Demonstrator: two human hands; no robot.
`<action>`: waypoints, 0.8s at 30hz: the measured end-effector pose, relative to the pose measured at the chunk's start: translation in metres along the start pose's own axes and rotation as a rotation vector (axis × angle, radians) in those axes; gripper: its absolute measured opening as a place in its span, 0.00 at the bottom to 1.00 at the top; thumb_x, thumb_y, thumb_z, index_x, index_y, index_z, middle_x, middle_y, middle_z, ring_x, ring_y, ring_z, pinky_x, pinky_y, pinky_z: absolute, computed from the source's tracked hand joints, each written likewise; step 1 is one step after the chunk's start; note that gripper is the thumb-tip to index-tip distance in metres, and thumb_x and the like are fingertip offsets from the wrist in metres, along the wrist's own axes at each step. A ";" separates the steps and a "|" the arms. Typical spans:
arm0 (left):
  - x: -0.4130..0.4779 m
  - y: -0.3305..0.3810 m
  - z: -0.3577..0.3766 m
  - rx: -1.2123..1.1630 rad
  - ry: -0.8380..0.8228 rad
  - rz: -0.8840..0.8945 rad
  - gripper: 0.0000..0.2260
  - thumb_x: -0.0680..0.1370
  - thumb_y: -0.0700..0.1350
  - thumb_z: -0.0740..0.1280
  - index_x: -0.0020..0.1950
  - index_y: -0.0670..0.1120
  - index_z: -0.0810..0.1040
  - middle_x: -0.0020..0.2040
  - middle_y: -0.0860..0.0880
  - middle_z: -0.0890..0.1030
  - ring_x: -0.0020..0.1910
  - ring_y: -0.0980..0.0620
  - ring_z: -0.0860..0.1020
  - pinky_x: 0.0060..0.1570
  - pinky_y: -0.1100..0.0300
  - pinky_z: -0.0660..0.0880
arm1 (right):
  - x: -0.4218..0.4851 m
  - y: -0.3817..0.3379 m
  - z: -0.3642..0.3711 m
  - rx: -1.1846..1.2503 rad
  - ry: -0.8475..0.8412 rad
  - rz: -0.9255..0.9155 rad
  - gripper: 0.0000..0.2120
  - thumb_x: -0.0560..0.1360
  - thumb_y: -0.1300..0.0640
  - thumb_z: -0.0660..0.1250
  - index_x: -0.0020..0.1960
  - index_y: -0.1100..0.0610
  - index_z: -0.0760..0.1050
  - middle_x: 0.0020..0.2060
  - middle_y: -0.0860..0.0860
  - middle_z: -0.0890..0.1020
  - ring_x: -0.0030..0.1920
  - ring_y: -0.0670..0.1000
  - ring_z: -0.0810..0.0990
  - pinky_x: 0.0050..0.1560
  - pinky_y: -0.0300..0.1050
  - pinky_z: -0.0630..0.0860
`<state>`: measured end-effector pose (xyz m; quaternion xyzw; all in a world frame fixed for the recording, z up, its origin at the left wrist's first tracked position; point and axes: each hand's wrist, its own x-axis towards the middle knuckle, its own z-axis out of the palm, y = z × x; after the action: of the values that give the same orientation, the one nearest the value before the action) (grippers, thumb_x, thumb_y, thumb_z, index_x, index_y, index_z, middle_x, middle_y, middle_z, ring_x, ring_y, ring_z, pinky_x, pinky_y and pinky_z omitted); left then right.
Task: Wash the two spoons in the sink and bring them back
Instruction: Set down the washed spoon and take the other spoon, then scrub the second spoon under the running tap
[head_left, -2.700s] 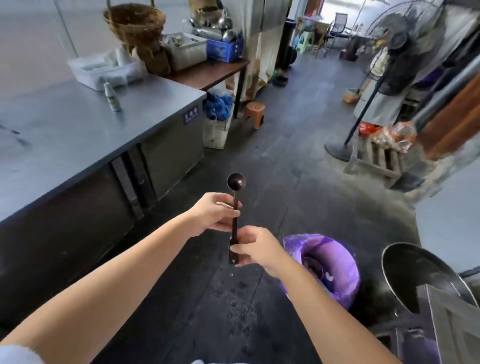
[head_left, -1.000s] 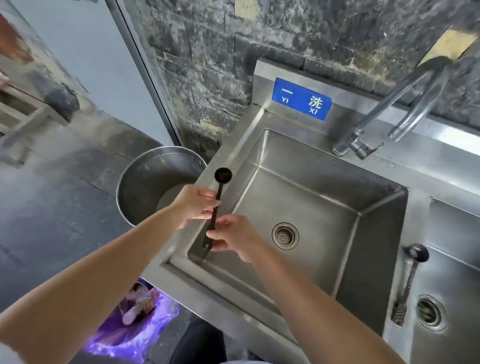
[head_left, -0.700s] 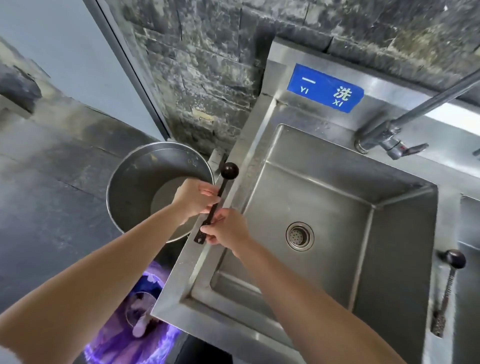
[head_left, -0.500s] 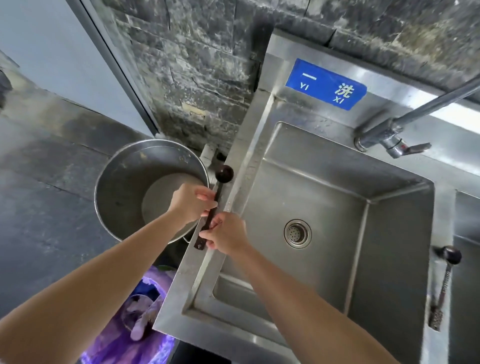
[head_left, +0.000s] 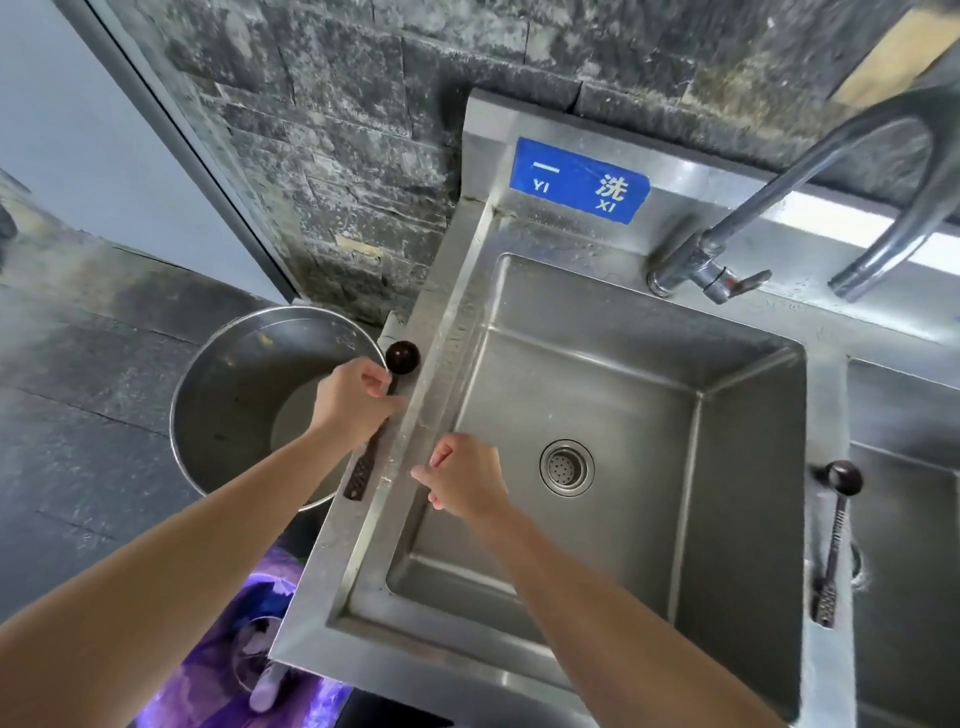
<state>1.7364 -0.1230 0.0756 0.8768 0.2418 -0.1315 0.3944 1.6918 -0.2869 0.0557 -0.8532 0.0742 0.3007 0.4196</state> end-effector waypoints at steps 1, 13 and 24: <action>-0.007 0.013 0.009 -0.009 0.004 0.011 0.12 0.69 0.44 0.78 0.49 0.48 0.80 0.41 0.53 0.80 0.41 0.50 0.80 0.45 0.55 0.77 | -0.005 0.007 -0.014 -0.002 0.022 0.005 0.07 0.69 0.56 0.71 0.39 0.58 0.75 0.33 0.59 0.84 0.33 0.57 0.85 0.39 0.52 0.84; -0.146 0.202 0.249 -0.128 -0.595 0.147 0.09 0.76 0.30 0.66 0.42 0.42 0.72 0.35 0.44 0.73 0.28 0.49 0.69 0.23 0.66 0.68 | -0.111 0.175 -0.254 0.063 0.472 0.247 0.10 0.70 0.56 0.66 0.49 0.53 0.82 0.46 0.54 0.85 0.48 0.55 0.82 0.44 0.39 0.75; -0.194 0.246 0.395 -0.113 -0.694 0.157 0.03 0.76 0.37 0.68 0.46 0.45 0.77 0.41 0.45 0.80 0.32 0.49 0.80 0.37 0.54 0.83 | -0.157 0.301 -0.296 0.217 0.645 0.409 0.12 0.72 0.50 0.69 0.50 0.57 0.80 0.46 0.55 0.85 0.52 0.58 0.81 0.52 0.48 0.78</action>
<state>1.6862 -0.6239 0.0537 0.7725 0.0325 -0.3771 0.5099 1.5843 -0.7234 0.0815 -0.8223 0.4019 0.0851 0.3938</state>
